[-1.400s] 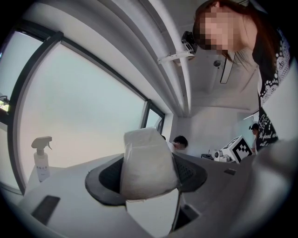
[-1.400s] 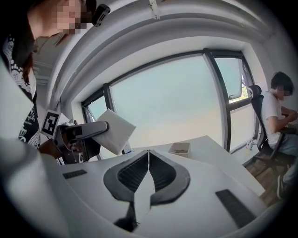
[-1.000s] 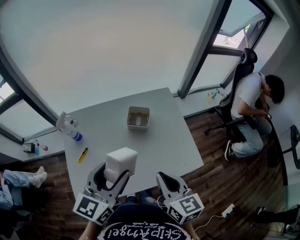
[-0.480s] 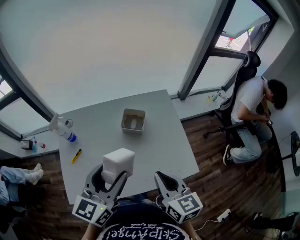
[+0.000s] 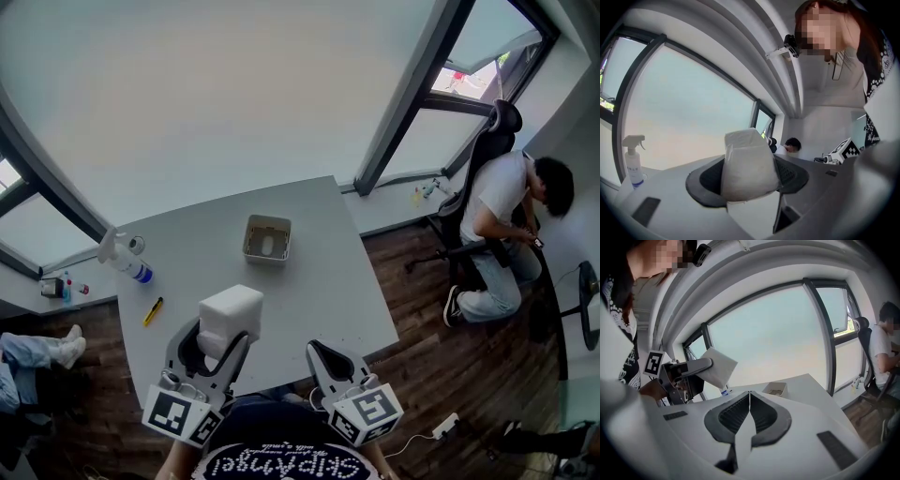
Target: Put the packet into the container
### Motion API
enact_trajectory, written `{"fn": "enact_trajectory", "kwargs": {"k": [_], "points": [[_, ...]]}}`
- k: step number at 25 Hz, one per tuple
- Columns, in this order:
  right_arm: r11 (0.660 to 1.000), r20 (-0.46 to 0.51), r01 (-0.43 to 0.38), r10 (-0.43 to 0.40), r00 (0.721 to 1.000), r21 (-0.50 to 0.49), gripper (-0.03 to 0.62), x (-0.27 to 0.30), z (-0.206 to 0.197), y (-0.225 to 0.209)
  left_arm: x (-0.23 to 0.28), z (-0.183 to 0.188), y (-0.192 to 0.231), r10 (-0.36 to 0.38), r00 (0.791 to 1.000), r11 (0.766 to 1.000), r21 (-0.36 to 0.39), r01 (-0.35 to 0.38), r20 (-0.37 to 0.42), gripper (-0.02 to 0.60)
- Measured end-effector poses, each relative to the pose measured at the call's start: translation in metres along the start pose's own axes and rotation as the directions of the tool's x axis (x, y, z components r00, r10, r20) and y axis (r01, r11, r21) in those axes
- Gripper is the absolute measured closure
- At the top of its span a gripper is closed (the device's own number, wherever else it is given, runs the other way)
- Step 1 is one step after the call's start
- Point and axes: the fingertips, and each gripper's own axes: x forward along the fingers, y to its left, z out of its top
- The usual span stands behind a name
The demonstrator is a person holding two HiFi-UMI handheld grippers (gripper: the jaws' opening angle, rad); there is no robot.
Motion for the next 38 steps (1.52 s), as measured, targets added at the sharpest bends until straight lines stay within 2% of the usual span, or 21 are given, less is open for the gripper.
{"fn": "enact_trajectory", "kwargs": {"k": [4,8,10,14,18,38], "points": [[1.000,0.009,0.010,-0.010,1.000,0.005,0.579,0.002,0.007,0.005,0.003,0.005,0.007,0.004,1.000,0.999,0.038,-0.004,-0.001,0.301],[1.000,0.016,0.028,-0.028,0.999,0.011,0.579,0.002,0.005,0.002,0.007,0.011,0.014,0.027,0.999,0.988,0.150,-0.033,0.037,0.301],[0.999,0.001,0.045,-0.045,0.999,0.028,0.579,0.003,0.001,0.000,0.009,0.013,0.017,0.024,0.998,0.983,0.179,-0.033,0.051,0.301],[0.998,-0.003,0.047,-0.047,0.999,0.031,0.579,0.011,0.003,0.000,0.018,0.017,0.027,0.015,0.998,0.986,0.164,-0.024,0.057,0.301],[0.998,-0.004,0.044,-0.044,0.999,0.034,0.579,0.014,0.001,0.000,0.034,0.025,0.035,0.008,0.996,0.980,0.198,-0.026,0.090,0.301],[0.978,-0.049,0.172,-0.167,0.985,0.117,0.579,0.005,-0.012,-0.032,0.142,0.029,0.058,-0.063,0.990,0.975,0.222,0.034,0.124,0.302]]}}
